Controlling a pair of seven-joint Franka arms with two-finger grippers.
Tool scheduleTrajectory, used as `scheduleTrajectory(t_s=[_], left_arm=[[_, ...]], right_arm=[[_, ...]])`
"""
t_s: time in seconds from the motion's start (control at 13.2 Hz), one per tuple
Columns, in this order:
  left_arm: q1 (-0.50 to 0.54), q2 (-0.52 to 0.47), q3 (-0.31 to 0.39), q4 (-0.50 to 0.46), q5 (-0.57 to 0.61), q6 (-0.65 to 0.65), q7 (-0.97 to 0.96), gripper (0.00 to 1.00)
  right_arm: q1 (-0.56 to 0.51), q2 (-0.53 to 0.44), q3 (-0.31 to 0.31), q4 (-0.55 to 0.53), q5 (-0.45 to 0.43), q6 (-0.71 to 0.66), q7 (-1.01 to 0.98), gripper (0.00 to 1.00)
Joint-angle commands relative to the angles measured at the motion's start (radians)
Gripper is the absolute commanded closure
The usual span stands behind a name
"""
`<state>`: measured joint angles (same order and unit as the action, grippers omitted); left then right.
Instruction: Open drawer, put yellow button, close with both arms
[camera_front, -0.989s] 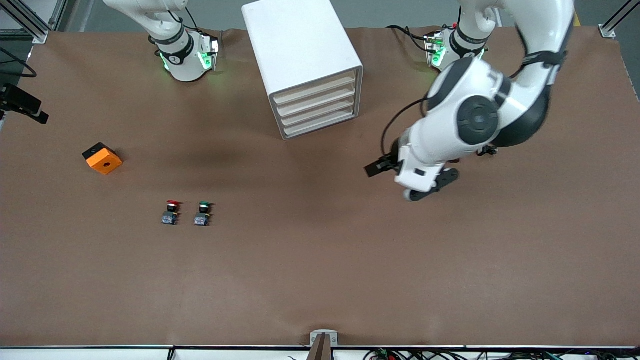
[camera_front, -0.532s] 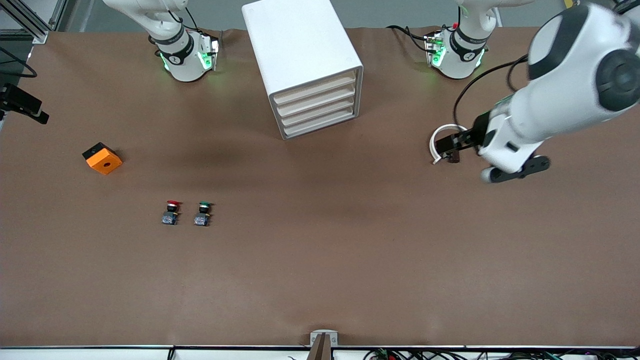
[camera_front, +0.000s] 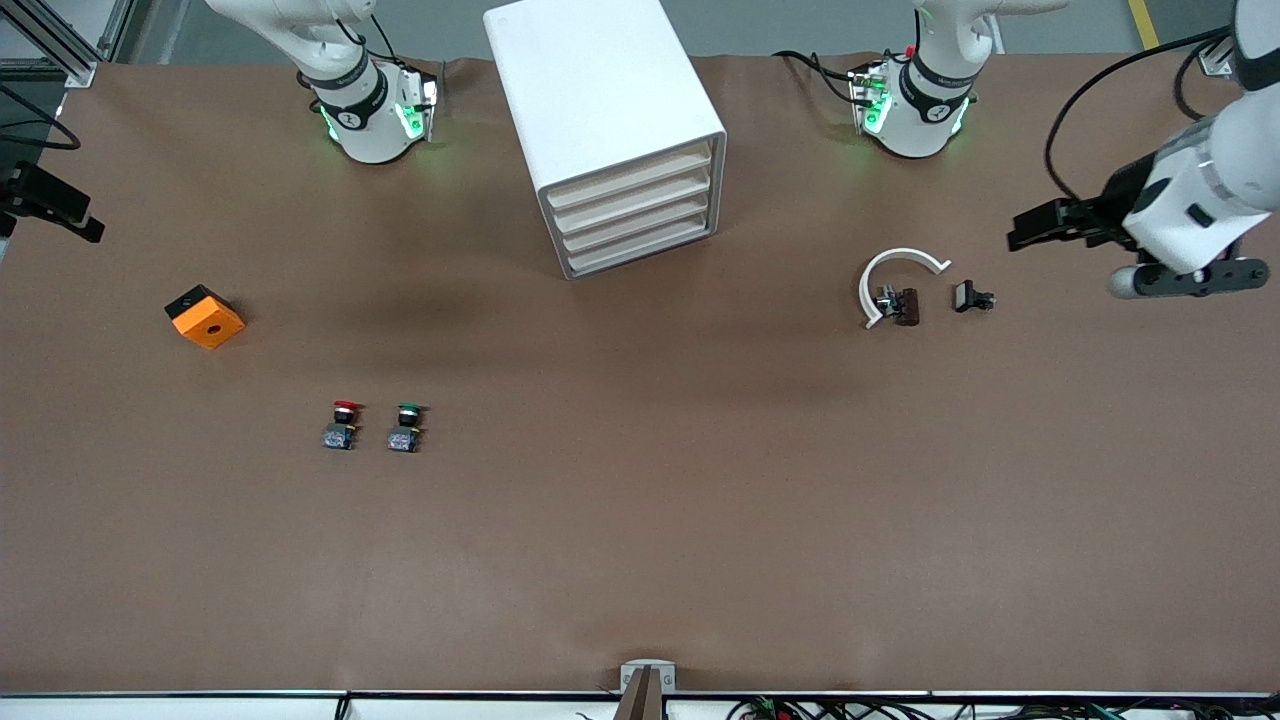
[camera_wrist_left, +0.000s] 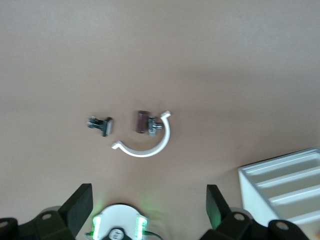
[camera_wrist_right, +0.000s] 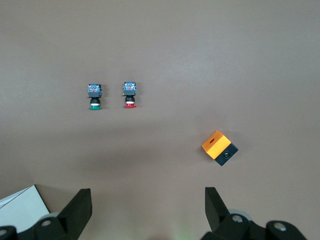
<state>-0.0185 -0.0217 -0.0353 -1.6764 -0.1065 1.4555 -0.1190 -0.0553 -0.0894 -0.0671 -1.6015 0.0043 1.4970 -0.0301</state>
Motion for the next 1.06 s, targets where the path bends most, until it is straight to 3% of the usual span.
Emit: scheduleTrajectory(t_s=[0.0,0.99], left_arm=[[-0.017,-0.093,0.017,-0.111,0.076,0.084,0.033,0.0],[-0.015,-0.08,0.015,-0.016,0.082,0.055,0.032,0.0]], right_arm=[[0.003,-0.033,-0.005,-0.035,0.009,0.017,0.015,0.0],[-0.006,-0.041,-0.005,-0.035,0.009,0.014,0.013,0.0]])
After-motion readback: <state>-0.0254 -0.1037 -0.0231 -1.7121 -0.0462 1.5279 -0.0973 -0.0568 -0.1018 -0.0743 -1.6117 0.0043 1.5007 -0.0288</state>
